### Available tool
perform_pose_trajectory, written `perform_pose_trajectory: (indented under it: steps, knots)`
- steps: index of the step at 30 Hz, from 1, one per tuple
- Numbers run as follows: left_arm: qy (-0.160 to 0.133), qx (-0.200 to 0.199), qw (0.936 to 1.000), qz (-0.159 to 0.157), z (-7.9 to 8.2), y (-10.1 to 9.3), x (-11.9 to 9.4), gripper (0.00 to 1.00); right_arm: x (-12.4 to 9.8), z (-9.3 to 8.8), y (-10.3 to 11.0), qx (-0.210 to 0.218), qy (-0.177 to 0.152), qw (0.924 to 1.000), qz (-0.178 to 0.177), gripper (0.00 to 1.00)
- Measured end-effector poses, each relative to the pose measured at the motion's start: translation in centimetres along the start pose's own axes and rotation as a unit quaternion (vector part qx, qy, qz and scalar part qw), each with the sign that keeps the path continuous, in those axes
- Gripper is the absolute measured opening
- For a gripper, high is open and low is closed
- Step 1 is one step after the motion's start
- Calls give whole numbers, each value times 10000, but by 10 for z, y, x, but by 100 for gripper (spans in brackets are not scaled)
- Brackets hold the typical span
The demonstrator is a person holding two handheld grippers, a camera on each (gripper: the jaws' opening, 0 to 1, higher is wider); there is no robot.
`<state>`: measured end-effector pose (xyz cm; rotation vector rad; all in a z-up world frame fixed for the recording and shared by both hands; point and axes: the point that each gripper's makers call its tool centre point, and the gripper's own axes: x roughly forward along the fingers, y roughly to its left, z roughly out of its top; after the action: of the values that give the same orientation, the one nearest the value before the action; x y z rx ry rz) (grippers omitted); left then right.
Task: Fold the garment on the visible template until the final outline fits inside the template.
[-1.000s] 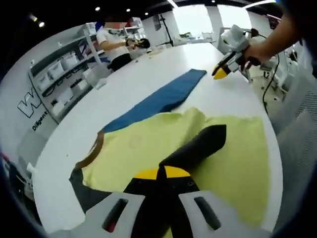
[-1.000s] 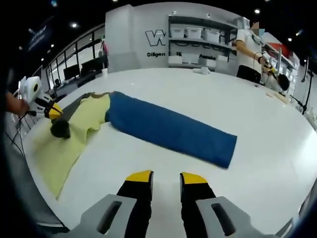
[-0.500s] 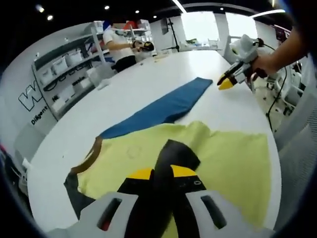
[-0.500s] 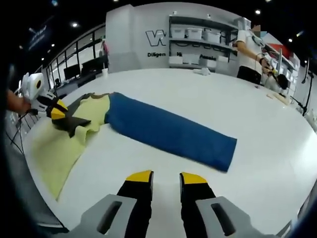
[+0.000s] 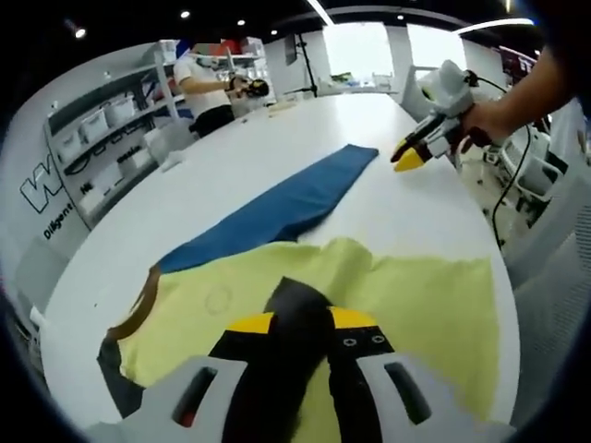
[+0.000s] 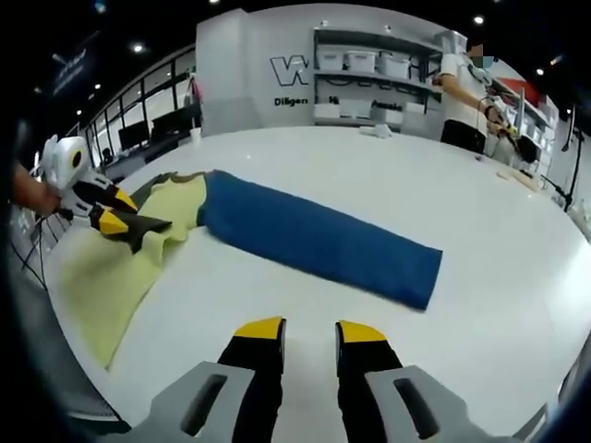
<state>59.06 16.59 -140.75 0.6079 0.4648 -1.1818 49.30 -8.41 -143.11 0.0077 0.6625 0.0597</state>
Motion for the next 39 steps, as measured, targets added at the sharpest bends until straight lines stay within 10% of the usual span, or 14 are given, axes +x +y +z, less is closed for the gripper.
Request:
perform_pose_trajectory:
  steps: [13,20,39]
  knots:
    - [193,204,9995,-170,-6,-5,16,26,-8,15,31,-408,-508,9958,636,38]
    - [307,251,9991,-166,-10,-2,20,21,-16,26,57,-614,-765,9895,1065,76]
    - [310,79,9994,-162,-8,6,12,6,-30,5,84,-737,-599,9847,1464,78]
